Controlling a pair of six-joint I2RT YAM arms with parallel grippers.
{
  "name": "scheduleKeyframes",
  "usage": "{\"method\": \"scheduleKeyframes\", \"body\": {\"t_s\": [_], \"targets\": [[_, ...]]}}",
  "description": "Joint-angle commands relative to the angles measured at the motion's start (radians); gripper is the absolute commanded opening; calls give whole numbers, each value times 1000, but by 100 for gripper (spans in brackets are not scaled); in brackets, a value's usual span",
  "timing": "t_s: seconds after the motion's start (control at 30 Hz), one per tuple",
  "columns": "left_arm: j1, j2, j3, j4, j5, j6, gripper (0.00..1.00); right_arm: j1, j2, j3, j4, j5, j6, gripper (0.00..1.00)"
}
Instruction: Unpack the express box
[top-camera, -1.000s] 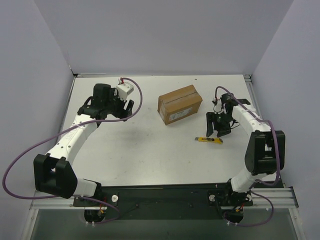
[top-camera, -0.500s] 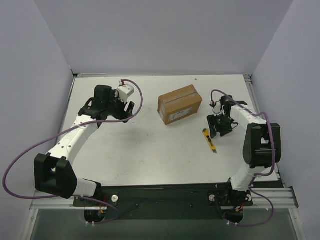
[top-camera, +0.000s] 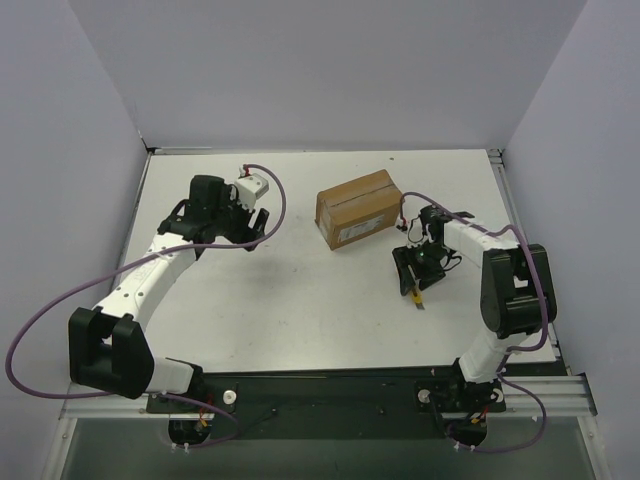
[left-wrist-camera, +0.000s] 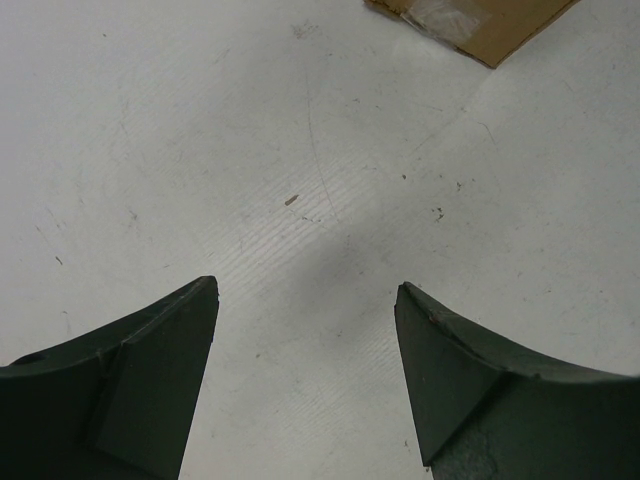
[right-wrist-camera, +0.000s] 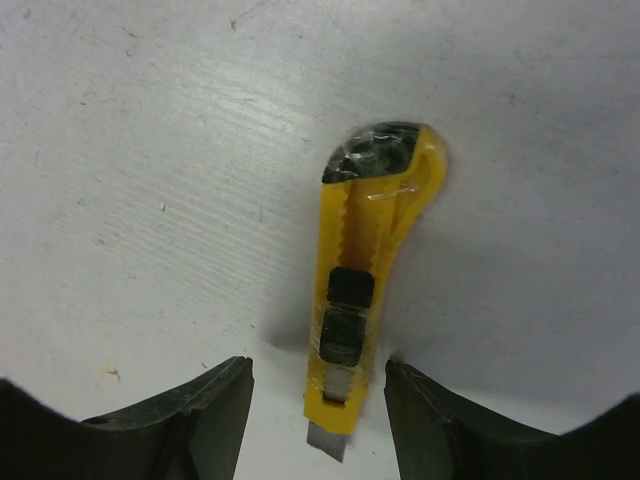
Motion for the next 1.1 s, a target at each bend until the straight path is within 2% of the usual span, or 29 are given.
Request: {"method": "scheduleKeyframes", "body": {"t_s": [0.0,0.2,0.43,0.67,0.9,1.07], "targets": [[-3,-35,0,37,10,12,81,4,-10,17,-53,-23,9,55],[-3,-32,-2,48,17,9,81,6,-14,39,-102,-90,-11,49],[-4,-21,3,49,21,9,81,19,7,63,-118,-147,-27,48],[-21,-15,6,23,10,12,81,96,47,119,-133,-202,-30,49],[-43,-21,8,12,9,30,81,111,13,179,-194,-146,-79,47],[-40,-18,4,25,9,32,81,88,-57,127,-204,-58,-111,46]]}}
